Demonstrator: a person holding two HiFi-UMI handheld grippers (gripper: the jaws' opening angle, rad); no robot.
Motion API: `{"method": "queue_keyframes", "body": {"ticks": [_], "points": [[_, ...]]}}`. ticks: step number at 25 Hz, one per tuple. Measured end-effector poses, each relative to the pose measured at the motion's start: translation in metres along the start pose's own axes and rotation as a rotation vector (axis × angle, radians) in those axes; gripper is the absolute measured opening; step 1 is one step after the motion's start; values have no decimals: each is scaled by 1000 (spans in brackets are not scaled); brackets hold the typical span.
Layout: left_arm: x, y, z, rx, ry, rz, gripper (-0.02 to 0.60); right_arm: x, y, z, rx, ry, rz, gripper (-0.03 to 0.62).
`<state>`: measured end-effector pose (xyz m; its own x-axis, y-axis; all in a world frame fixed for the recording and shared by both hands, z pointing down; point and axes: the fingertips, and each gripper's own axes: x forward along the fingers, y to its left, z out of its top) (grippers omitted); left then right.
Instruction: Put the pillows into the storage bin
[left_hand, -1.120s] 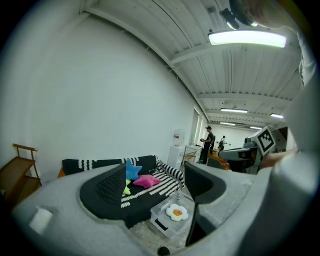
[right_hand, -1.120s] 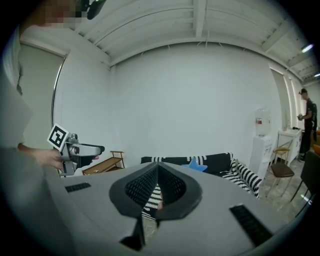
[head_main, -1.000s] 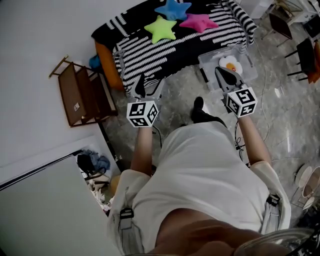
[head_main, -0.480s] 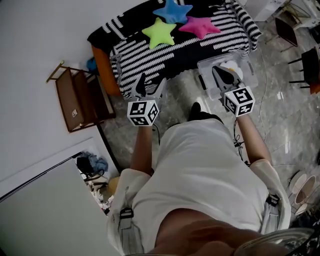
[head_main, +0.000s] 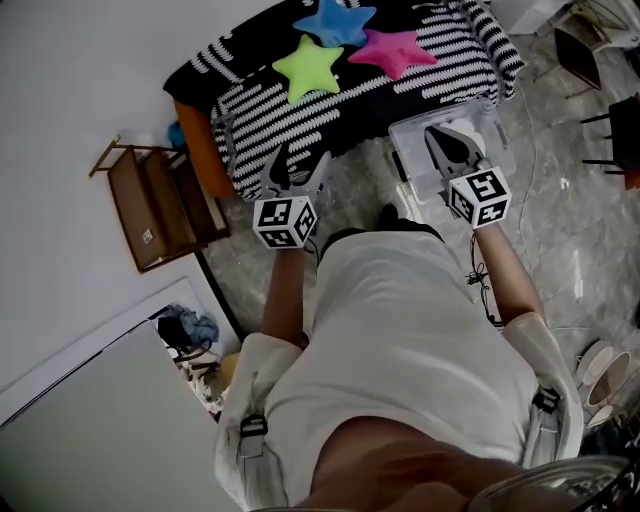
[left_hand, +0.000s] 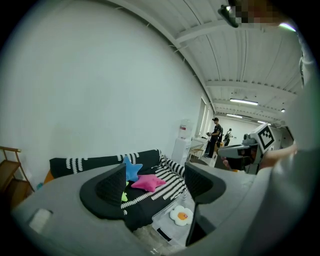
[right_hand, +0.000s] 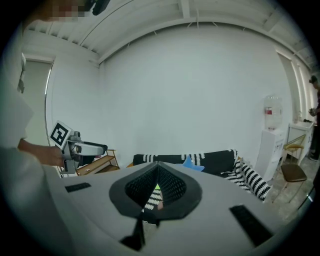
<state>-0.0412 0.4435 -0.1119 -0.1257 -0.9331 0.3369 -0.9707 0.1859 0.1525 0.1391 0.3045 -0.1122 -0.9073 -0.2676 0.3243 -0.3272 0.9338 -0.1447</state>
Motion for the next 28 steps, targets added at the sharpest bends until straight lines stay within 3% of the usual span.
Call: {"method": "queue_keyframes", "body": {"ticks": [14, 28], "points": [[62, 7, 6, 34, 58, -46, 356, 20, -43, -8, 47, 6, -66, 0], [168, 95, 15, 77, 155, -178, 356, 104, -78, 0, 124, 51, -243, 0]]}}
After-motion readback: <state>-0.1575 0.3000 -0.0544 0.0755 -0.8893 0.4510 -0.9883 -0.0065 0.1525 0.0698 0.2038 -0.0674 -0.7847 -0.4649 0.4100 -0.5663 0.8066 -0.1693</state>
